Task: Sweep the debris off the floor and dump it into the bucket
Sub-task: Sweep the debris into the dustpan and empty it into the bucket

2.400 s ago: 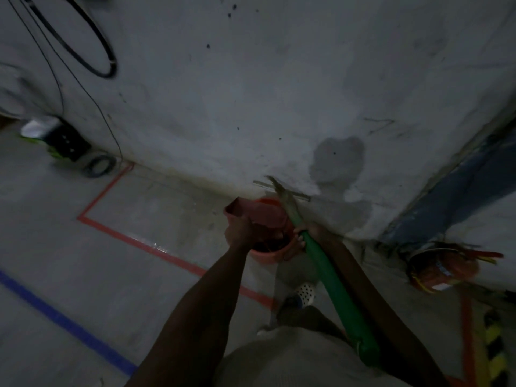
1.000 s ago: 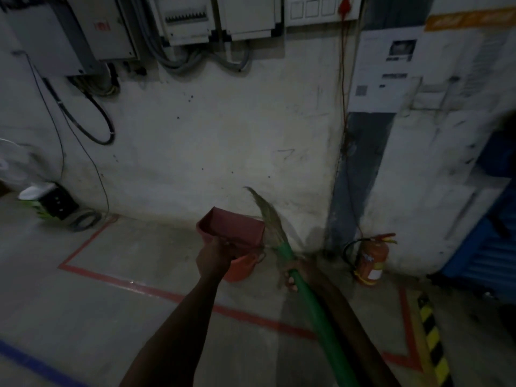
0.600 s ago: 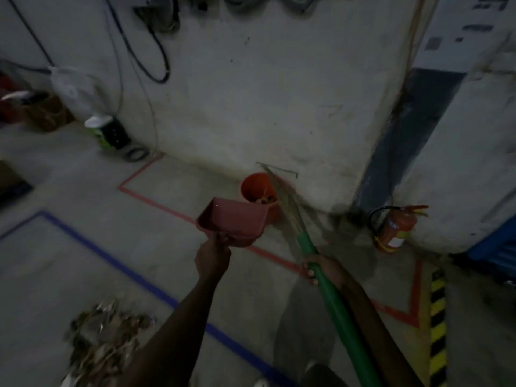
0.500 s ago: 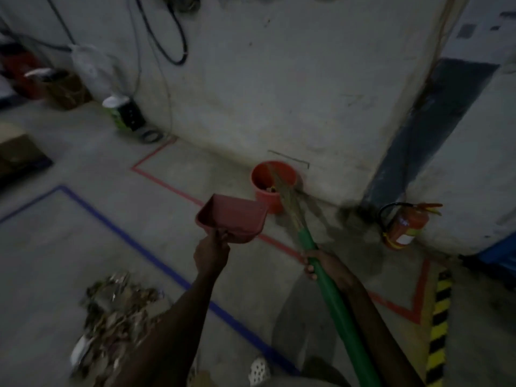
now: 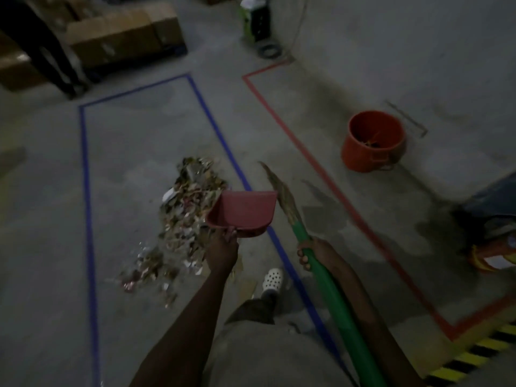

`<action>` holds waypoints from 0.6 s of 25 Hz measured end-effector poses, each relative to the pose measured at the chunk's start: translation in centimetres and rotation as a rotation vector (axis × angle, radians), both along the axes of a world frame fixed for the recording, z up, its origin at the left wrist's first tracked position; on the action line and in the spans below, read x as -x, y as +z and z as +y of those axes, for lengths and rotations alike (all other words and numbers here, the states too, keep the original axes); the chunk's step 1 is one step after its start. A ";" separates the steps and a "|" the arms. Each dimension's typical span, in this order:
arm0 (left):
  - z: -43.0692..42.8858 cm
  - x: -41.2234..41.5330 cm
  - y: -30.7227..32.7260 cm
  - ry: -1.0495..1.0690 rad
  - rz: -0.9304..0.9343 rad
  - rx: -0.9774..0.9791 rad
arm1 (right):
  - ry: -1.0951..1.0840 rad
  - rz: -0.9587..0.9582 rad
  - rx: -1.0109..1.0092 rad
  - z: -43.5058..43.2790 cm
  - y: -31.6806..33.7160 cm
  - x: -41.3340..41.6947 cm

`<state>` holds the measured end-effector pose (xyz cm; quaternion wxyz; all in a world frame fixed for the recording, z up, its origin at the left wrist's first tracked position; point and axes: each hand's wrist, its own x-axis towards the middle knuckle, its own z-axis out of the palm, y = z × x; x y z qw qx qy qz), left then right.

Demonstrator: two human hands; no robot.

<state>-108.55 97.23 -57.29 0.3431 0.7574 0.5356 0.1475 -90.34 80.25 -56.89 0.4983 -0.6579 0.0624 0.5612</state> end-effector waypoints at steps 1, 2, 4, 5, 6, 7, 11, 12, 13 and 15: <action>-1.1 2.6 -0.4 0.054 0.014 0.021 | 0.045 0.014 0.015 -0.2 -0.8 1.7; -2.1 5.0 -0.7 0.112 0.037 0.041 | 0.091 0.035 0.036 -0.4 -1.5 3.2; -4.1 10.4 -0.8 0.238 0.104 0.091 | 0.171 0.107 0.089 -0.7 -2.5 6.5; -5.0 12.8 -0.9 0.303 0.115 0.114 | 0.209 0.140 0.122 -0.5 -3.1 7.9; -6.1 15.4 -0.8 0.378 0.116 0.139 | 0.254 0.165 0.153 -0.2 -3.5 9.5; -7.0 17.6 -0.8 0.446 0.114 0.161 | 0.294 0.175 0.182 0.2 -3.8 10.9; -10.3 25.3 -1.4 0.596 0.137 0.208 | 0.508 0.136 0.252 2.5 -4.6 16.9; -11.0 27.2 -1.6 0.626 0.140 0.220 | 0.555 0.131 0.269 3.2 -4.7 18.7; -11.7 29.0 -1.7 0.664 0.132 0.227 | 0.600 0.130 0.284 3.8 -4.7 20.5; -12.9 32.7 -2.2 0.756 0.089 0.233 | 0.700 0.131 0.300 5.1 -4.7 24.2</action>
